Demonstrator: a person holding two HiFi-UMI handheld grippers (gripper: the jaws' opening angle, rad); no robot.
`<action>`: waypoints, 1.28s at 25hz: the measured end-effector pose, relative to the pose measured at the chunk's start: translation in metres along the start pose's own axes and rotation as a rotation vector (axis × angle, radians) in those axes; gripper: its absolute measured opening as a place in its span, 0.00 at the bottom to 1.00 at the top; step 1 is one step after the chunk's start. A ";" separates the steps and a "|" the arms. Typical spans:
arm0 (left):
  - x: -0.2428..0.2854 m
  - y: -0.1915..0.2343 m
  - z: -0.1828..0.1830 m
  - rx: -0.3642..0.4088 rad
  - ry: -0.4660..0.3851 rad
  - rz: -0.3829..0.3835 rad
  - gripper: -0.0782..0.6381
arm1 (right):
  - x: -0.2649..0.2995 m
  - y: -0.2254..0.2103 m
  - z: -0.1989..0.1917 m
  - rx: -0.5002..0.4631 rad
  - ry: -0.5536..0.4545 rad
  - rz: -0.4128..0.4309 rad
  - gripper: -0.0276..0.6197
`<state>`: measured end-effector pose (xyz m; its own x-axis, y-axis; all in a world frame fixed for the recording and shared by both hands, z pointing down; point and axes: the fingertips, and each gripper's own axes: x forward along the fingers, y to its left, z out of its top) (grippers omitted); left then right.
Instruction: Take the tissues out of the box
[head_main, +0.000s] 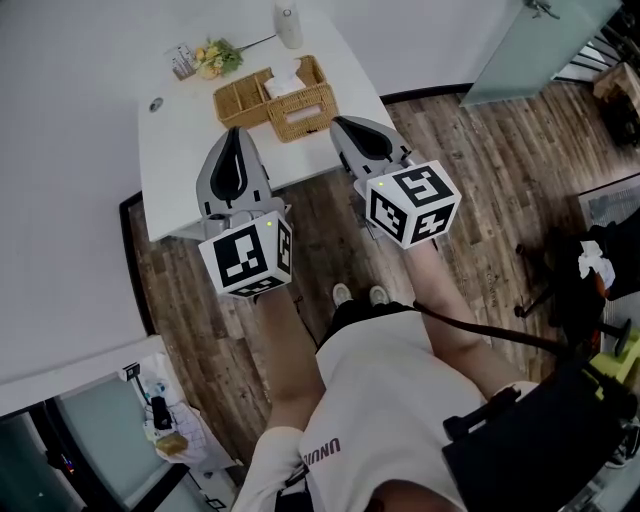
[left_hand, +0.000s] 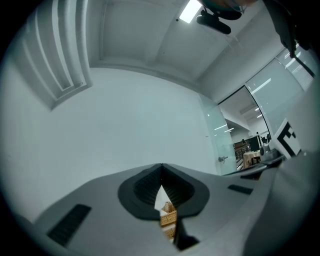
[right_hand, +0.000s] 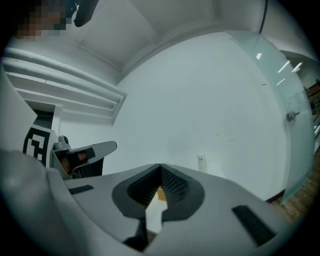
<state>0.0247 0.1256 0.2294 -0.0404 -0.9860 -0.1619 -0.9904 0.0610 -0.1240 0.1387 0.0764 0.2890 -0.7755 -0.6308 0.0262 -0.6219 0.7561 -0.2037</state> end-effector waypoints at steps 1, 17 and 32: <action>-0.001 0.001 0.000 -0.001 0.000 -0.002 0.13 | 0.001 0.001 0.000 0.005 0.000 0.001 0.07; -0.004 0.020 -0.016 -0.040 -0.002 -0.070 0.13 | 0.013 0.007 -0.003 0.034 -0.032 -0.082 0.08; 0.030 0.042 -0.025 -0.043 -0.014 -0.041 0.13 | 0.055 -0.013 0.005 0.045 -0.062 -0.078 0.08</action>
<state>-0.0216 0.0950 0.2435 0.0023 -0.9852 -0.1711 -0.9960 0.0131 -0.0888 0.1050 0.0307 0.2879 -0.7159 -0.6981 -0.0165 -0.6735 0.6965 -0.2477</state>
